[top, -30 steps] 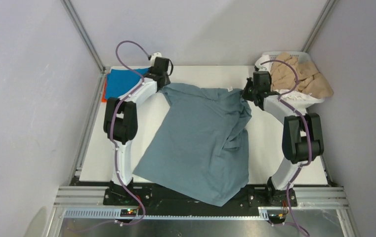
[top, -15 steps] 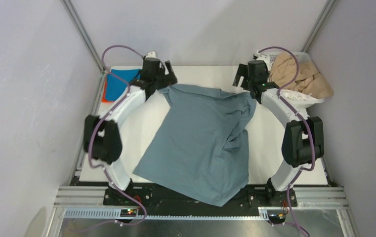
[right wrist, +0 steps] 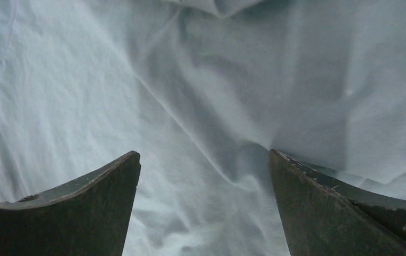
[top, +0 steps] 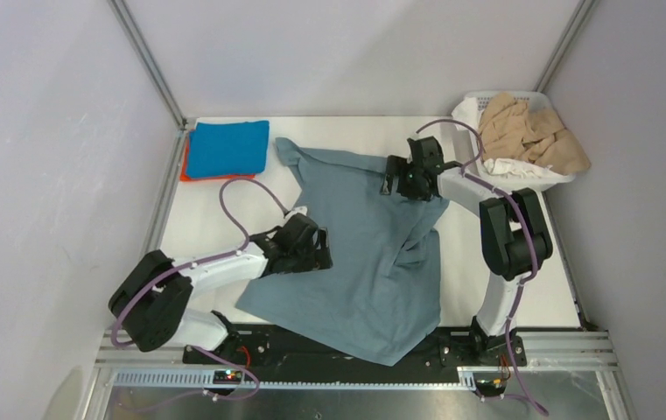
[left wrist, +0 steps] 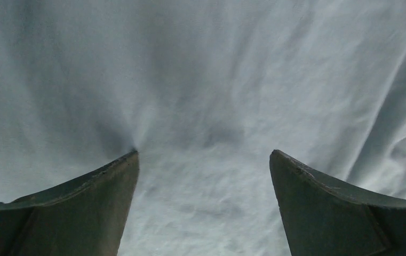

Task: Fold and stack the t-shirts
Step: Flatten out the tshirt

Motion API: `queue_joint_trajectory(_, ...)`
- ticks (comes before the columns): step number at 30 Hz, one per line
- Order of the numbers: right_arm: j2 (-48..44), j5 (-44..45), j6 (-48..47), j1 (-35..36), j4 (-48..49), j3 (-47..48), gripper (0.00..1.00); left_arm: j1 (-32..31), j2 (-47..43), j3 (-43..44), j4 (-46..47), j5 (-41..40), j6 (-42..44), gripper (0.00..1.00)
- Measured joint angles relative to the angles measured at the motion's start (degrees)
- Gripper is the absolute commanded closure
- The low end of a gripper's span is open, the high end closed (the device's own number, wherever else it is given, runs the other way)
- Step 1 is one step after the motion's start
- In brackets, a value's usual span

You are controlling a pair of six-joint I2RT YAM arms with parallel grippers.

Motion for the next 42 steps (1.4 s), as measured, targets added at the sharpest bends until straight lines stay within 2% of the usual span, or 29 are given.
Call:
queue_joint_trajectory(4,-0.02,-2.45,0.98,-0.02,2.16,-2.45,0.08,0.04,-0.17,-1.79,1.79,-3.41,-2.93,0.0)
queue_joint_trajectory(7,-1.2,-3.98,2.38,-0.96,5.75,-8.37,0.09,1.11,1.09,-1.44,3.17,-4.72,-4.07,0.0)
queue_joint_trajectory(13,-12.5,-5.46,7.37,-3.08,11.32,-23.17,0.1,8.76,10.16,6.4,5.07,-5.77,-3.58,0.0)
queue_joint_trajectory(17,-23.12,-5.75,10.78,-0.5,11.3,-33.79,0.09,11.96,21.66,19.82,3.21,-5.57,-0.81,0.0)
queue_joint_trajectory(21,-33.11,-6.21,13.86,9.62,9.33,-41.57,0.09,12.7,35.19,37.9,1.7,-2.86,2.67,0.0)
queue_joint_trajectory(25,-34.8,-9.86,14.47,16.81,10.08,-42.64,0.1,12.57,47.5,56.04,1.75,3.43,5.77,0.0)
queue_joint_trajectory(28,-34.99,-10.1,13.92,16.9,10.12,-42.42,0.09,12.48,50.62,61.79,1.75,7.28,7.72,0.0)
queue_joint_trajectory(32,-37.64,-7.37,12.11,13.94,6.84,-41.0,0.07,12.31,47.43,59.34,2.14,8.26,10.58,0.0)
queue_joint_trajectory(37,-41.88,-2.75,10.05,7.93,3.76,-38.16,0.06,12.24,33.33,44.52,0.5,4.44,13.03,0.0)
queue_joint_trajectory(42,-43.69,1.38,8.24,7.63,0.59,-36.85,0.05,12.26,18.14,32.02,0.04,-1.64,13.44,0.0)
